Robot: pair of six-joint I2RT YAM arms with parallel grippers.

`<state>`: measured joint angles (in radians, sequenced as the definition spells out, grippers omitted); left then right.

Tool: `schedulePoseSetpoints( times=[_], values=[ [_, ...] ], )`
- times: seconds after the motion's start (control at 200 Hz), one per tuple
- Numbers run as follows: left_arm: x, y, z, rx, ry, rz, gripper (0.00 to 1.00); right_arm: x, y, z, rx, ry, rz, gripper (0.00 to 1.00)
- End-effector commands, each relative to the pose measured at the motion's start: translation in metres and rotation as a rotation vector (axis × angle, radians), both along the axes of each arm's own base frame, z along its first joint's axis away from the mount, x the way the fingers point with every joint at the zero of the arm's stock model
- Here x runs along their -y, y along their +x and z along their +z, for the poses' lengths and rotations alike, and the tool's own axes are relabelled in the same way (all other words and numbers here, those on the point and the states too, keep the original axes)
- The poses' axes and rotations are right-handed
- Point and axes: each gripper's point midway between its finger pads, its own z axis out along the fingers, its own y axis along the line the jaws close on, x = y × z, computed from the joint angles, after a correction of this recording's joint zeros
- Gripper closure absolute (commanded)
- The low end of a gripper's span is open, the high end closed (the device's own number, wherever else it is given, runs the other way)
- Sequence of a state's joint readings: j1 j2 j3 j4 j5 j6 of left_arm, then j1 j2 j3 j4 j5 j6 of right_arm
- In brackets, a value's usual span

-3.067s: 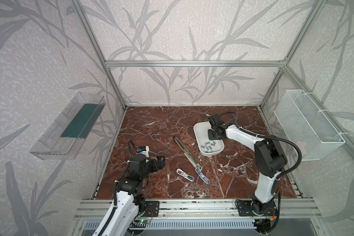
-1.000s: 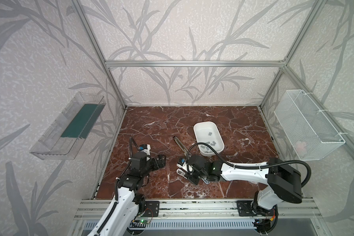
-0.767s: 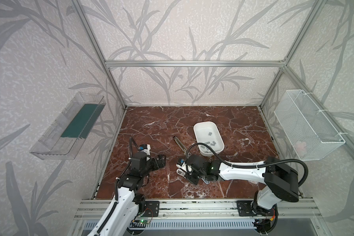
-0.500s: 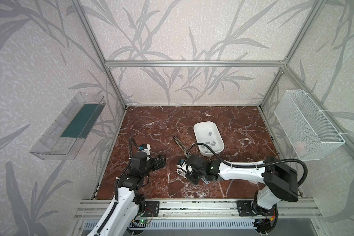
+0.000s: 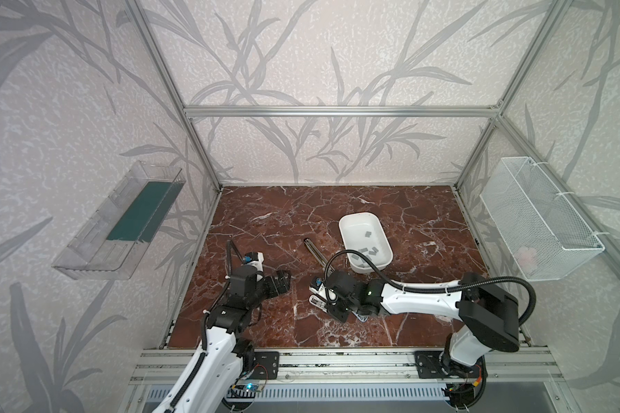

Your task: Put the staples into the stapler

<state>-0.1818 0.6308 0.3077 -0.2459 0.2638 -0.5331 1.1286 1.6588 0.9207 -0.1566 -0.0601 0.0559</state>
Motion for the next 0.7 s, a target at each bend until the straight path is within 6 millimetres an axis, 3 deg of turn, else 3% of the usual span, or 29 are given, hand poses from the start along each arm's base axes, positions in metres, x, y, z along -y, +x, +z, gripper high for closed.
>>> schedulePoseSetpoints(
  times=[0.0,0.7],
  values=[
    [-0.0004,0.0032,0.0042,0.023,0.004,0.0,0.01,-0.0017,0.0059,0.0002,0.01,-0.021,-0.003,0.92],
    [-0.0003,0.0042,0.005,0.026,0.005,-0.001,0.0,-0.0005,0.0104,-0.0043,0.013,-0.044,-0.01,0.93]
  ],
)
